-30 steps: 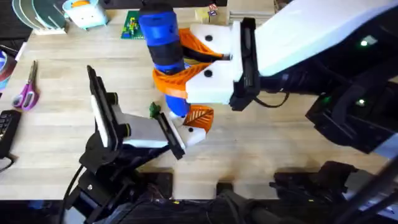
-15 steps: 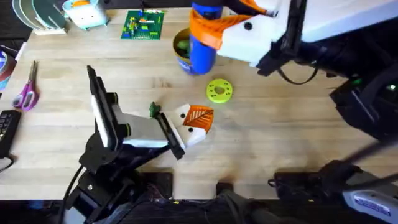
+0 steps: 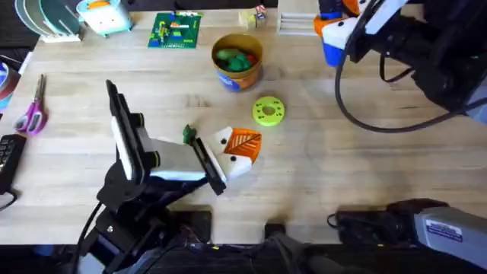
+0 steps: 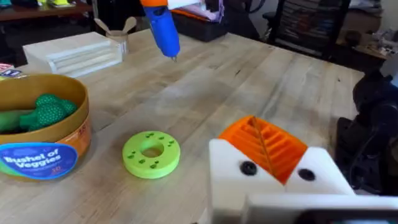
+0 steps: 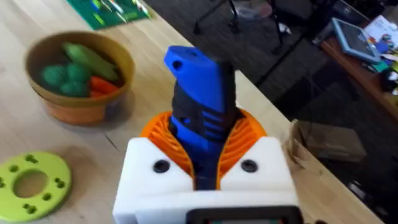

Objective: Pick up the gripper from the table and insert it into the empty holder that is missing its gripper. Then pick up a screw, insert it into the mounting hole, and use the screwdriver to tighten it. Finally, clean up the table by picking up the vegetable and placing it into the bucket.

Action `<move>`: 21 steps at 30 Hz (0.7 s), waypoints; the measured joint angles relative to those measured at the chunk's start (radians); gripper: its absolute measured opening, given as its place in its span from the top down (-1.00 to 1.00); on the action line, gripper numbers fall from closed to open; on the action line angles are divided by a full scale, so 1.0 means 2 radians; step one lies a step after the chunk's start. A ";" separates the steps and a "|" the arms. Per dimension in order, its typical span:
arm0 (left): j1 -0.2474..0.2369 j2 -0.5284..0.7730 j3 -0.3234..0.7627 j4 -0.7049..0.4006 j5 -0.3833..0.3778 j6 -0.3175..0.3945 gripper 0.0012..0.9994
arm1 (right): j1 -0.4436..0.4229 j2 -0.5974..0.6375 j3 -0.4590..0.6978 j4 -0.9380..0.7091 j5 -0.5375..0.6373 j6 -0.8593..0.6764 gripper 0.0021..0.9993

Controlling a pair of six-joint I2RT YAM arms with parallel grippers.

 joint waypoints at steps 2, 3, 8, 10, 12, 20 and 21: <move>0.000 0.000 0.000 0.000 0.000 0.000 0.98 | -0.001 0.013 0.016 -0.031 0.029 -0.050 0.76; 0.000 0.000 0.000 0.000 0.000 0.000 0.98 | -0.001 0.020 0.023 -0.048 0.041 -0.074 0.76; 0.000 0.000 0.000 0.000 0.000 0.000 0.98 | 0.000 0.061 0.041 -0.092 0.095 -0.183 0.76; 0.000 0.000 0.000 0.000 0.000 0.000 0.98 | 0.005 0.078 0.042 -0.108 0.112 -0.227 0.76; 0.000 0.000 0.000 0.000 0.000 0.000 0.98 | 0.015 0.094 0.042 -0.122 0.129 -0.270 0.76; 0.000 0.000 0.000 0.000 0.000 0.000 0.98 | 0.067 0.166 0.042 -0.144 0.178 -0.382 0.76; 0.000 0.000 0.000 0.000 0.000 0.000 0.98 | 0.071 0.171 0.042 -0.145 0.182 -0.388 0.76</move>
